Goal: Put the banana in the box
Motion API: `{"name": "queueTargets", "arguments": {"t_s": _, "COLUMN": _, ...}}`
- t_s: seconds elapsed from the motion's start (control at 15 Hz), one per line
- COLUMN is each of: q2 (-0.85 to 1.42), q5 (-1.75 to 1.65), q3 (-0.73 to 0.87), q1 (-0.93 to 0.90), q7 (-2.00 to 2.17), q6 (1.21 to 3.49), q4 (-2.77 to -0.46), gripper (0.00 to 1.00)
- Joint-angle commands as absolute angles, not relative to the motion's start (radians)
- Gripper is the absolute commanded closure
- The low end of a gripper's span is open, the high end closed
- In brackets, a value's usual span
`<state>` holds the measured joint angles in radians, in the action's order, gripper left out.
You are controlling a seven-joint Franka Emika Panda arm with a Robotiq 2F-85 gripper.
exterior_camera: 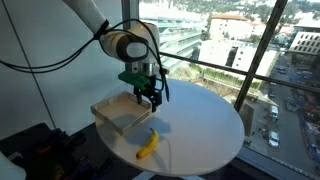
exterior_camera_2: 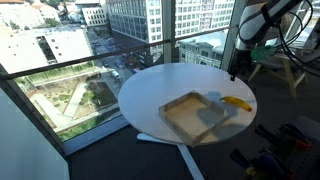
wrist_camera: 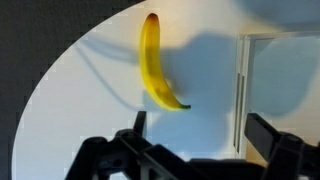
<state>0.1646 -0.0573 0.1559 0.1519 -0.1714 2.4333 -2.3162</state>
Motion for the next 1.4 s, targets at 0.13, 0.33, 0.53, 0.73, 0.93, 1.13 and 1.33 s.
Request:
{"name": "queueTargets", "arguments": {"t_s": 0.13, "q2": 0.164, "q5": -0.059, "q3": 0.15, "q1": 0.157, "q7": -0.17, "q6": 2.431, "q4": -2.314, "gripper": 0.0}}
{"name": "queueTargets", "arguments": {"t_s": 0.33, "q2": 0.164, "q5": -0.059, "q3": 0.15, "q1": 0.157, "q7": -0.17, "q6": 2.431, "q4": -2.314, "gripper": 0.0}}
{"name": "queueTargets", "arguments": {"t_s": 0.53, "q2": 0.17, "q5": -0.061, "q3": 0.153, "q1": 0.158, "q7": -0.163, "q6": 2.432, "q4": -2.304, "gripper": 0.0}}
{"name": "queueTargets", "arguments": {"t_s": 0.73, "q2": 0.192, "q5": -0.063, "q3": 0.157, "q1": 0.163, "q7": -0.159, "q6": 2.438, "q4": -2.285, "gripper": 0.0}}
{"name": "queueTargets", "arguments": {"t_s": 0.93, "q2": 0.213, "q5": -0.059, "q3": 0.159, "q1": 0.169, "q7": -0.164, "q6": 2.454, "q4": -2.272, "gripper": 0.0}}
{"name": "queueTargets", "arguments": {"t_s": 1.13, "q2": 0.231, "q5": -0.057, "q3": 0.158, "q1": 0.174, "q7": -0.172, "q6": 2.492, "q4": -2.27, "gripper": 0.0}}
{"name": "queueTargets", "arguments": {"t_s": 1.33, "q2": 0.243, "q5": -0.061, "q3": 0.157, "q1": 0.175, "q7": -0.174, "q6": 2.54, "q4": -2.279, "gripper": 0.0}}
